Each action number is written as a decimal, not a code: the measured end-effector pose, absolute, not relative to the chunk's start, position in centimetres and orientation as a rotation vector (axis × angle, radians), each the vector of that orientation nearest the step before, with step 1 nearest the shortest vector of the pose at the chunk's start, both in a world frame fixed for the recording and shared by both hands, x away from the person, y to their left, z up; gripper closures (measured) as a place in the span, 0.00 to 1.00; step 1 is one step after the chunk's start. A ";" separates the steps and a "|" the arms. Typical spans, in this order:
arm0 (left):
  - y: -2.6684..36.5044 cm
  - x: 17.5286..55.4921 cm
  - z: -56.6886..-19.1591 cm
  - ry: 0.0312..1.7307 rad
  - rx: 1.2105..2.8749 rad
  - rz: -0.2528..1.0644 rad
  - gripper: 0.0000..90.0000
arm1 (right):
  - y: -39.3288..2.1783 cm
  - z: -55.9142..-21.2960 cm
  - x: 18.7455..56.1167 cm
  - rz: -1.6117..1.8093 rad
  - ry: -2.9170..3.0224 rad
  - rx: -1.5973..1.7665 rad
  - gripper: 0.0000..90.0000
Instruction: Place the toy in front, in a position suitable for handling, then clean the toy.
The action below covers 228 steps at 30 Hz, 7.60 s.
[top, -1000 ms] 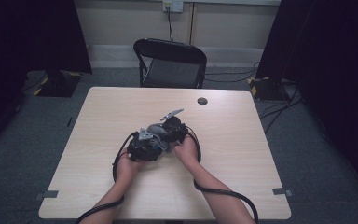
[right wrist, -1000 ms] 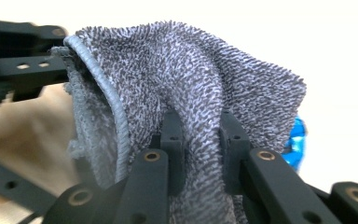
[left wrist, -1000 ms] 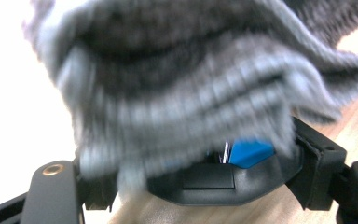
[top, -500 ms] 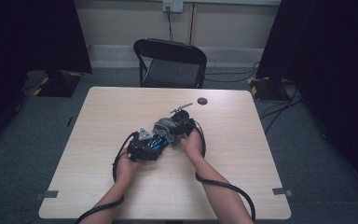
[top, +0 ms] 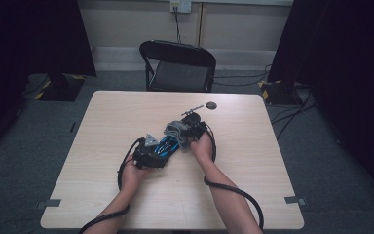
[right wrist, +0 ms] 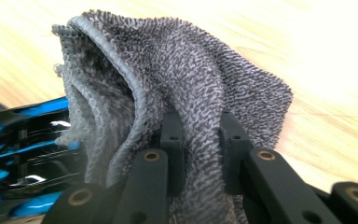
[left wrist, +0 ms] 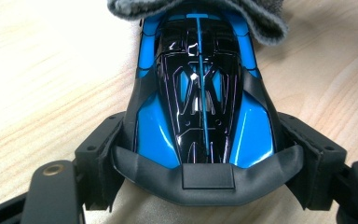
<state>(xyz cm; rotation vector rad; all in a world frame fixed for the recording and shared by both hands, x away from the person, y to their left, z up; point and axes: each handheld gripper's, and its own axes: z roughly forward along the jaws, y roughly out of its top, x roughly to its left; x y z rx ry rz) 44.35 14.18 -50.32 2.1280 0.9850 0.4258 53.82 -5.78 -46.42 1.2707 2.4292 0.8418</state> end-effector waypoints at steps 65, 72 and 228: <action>14.2 44.3 -50.3 0.987 2.125 0.423 0.27 | -9.1 -39.7 51.8 0.944 2.400 1.130 0.85; 14.2 44.3 -50.3 0.988 2.125 0.422 0.27 | -8.5 -39.6 50.8 0.969 2.430 1.096 0.85; 14.1 44.3 -50.3 0.993 2.122 0.422 0.27 | -10.1 -46.0 54.5 0.891 2.382 1.267 0.84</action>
